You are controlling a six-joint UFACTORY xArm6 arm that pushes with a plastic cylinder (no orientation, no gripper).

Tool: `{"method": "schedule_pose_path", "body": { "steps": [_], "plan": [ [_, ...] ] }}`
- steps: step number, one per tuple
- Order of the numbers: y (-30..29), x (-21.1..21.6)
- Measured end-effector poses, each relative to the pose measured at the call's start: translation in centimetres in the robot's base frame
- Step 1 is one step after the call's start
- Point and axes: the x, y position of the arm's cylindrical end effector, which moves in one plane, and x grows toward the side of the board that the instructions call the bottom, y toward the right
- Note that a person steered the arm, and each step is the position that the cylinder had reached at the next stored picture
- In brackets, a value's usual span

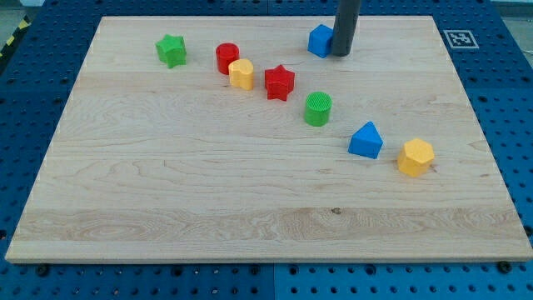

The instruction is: Push the blue cube towards the top center

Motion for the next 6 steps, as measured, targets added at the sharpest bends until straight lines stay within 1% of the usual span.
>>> {"method": "schedule_pose_path", "body": {
  "steps": [1,2,3,4,5,6],
  "plan": [
    [3.6,0.0],
    [2.5,-1.3],
    [-3.9,-4.0],
    [-10.2,-4.7],
    [-7.3,-4.5],
    [-4.4,-1.2]
  ]
}}
